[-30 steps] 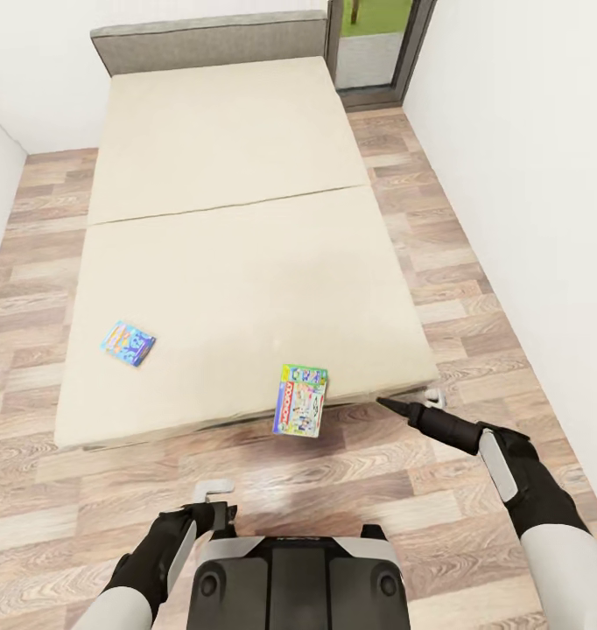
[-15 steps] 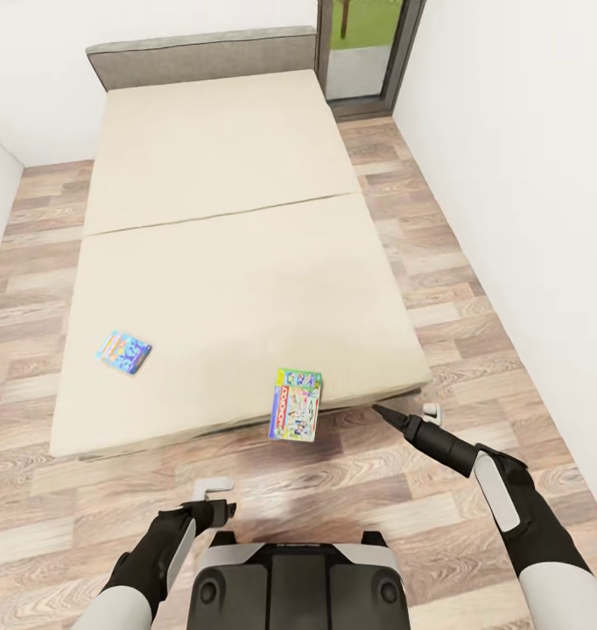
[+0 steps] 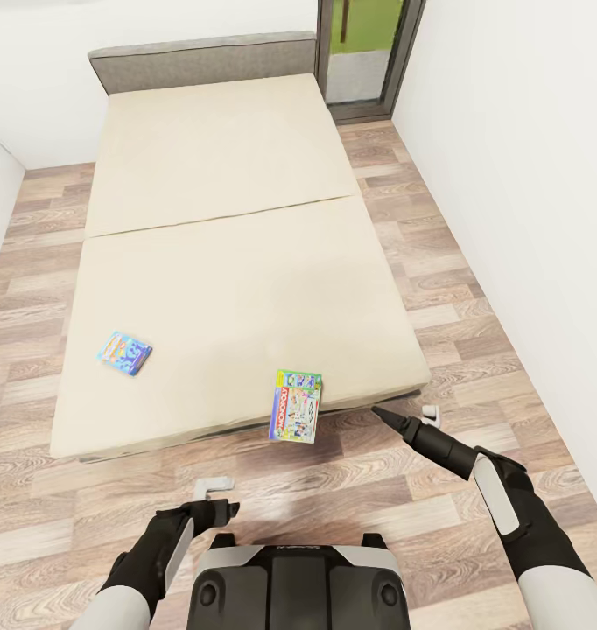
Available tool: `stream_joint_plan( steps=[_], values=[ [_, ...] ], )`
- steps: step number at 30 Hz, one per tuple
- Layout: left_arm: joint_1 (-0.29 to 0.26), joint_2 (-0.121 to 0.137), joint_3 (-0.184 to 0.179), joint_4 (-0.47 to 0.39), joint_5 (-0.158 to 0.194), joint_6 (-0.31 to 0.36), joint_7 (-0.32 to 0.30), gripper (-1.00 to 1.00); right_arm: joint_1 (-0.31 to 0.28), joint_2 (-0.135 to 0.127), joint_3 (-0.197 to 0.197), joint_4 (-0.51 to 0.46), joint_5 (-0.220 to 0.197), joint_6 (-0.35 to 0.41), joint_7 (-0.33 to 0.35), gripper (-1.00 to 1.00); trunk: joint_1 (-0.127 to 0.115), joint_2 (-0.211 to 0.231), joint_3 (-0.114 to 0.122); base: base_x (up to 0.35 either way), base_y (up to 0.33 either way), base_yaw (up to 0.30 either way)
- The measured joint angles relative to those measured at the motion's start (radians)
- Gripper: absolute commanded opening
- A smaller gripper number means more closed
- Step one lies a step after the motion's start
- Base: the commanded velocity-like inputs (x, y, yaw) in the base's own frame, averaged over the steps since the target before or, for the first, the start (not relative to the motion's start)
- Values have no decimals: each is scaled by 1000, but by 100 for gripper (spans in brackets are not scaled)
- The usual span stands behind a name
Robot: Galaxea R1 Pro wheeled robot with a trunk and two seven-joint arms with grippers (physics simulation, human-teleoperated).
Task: Put all the toys in the child's room - the three board games (two on the bed and one on the table), the two jigsaw puzzles on the table, and the tennis ball on the table - inside the toy box on the table in the child's room.
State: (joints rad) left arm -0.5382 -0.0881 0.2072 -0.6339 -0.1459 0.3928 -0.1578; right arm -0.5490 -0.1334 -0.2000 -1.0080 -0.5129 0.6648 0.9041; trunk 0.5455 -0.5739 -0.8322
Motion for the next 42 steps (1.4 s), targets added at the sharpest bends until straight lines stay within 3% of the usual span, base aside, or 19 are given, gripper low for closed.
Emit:
stream_joint_plan(
  steps=[9, 24, 33, 42],
  values=[
    [0, -3, -1, -2, -2, 0, 0, 100, 0, 0, 0, 0, 0, -1, -1, 100, 0, 0, 0, 0, -22, 0],
    [0, -5, -2, -3, -2, 3, 1, 100, 0, 2, 1, -2, 2, -4, -2, 100, 0, 0, 0, 0, -277, 17],
    [0, -5, -2, -4, -2, 4, 1, 100, 0, 3, 3, -2, 2, -4, -33, 100, 0, 0, 0, -15, -270, 176],
    [0, -5, -2, -4, -1, 4, 0, 100, 0, 14, 5, -1, 8, -5, -45, 100, 0, 0, 0, -5, -43, 277]
  ],
)
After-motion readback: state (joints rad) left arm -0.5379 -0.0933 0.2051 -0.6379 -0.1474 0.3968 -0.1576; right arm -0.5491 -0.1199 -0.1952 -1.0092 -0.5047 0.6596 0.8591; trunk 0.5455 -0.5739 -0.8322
